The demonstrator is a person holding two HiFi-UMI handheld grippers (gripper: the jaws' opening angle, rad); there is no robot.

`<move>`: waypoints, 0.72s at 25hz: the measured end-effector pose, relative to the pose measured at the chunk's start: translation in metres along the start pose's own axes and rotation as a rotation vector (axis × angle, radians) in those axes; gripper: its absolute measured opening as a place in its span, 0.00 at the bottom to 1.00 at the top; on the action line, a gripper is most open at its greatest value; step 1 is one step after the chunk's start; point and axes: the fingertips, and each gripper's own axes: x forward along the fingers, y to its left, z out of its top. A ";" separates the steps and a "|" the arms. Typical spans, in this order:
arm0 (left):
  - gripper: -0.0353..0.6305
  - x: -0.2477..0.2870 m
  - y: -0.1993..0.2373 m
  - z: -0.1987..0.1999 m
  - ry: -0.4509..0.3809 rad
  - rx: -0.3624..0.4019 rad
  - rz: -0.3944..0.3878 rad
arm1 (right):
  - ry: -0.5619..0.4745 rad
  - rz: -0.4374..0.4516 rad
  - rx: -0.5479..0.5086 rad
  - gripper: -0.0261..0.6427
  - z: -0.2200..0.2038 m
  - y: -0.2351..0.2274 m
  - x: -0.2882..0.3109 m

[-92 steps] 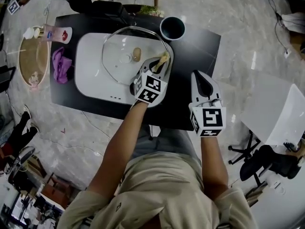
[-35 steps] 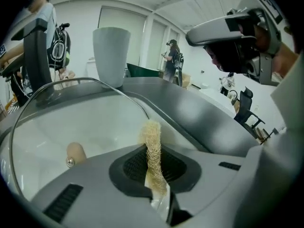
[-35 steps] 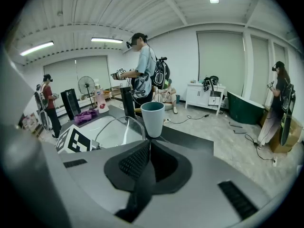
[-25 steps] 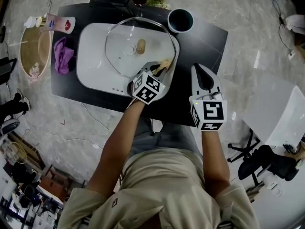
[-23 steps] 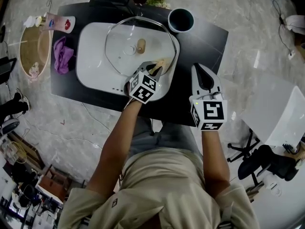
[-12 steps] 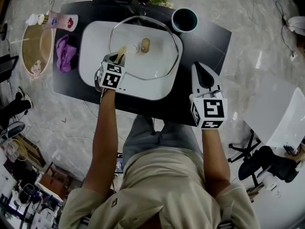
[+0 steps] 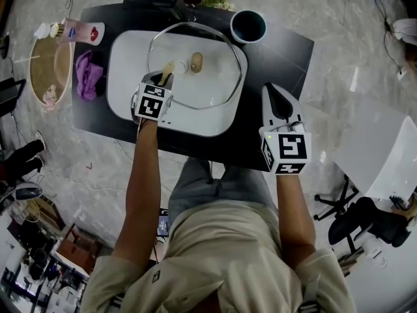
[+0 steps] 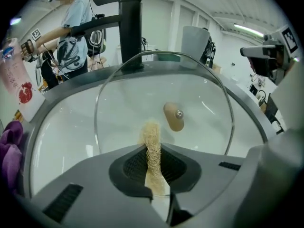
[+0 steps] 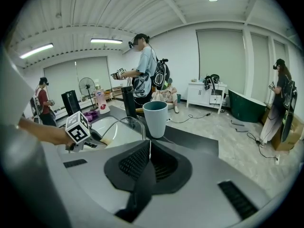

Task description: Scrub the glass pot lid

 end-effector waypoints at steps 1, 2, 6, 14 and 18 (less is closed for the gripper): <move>0.12 0.002 -0.009 0.001 0.001 -0.003 -0.024 | 0.000 -0.001 0.002 0.08 0.000 0.000 0.000; 0.12 0.005 -0.020 0.003 0.002 0.002 -0.049 | 0.000 -0.001 0.003 0.08 -0.001 0.000 0.000; 0.12 0.014 -0.079 0.014 0.003 0.075 -0.175 | -0.007 -0.003 0.012 0.08 -0.002 0.000 -0.003; 0.12 0.014 -0.173 0.029 0.043 0.260 -0.411 | -0.043 -0.029 0.014 0.08 0.017 0.001 -0.025; 0.12 -0.013 -0.173 0.041 0.023 0.297 -0.393 | -0.077 -0.043 0.009 0.08 0.035 0.007 -0.046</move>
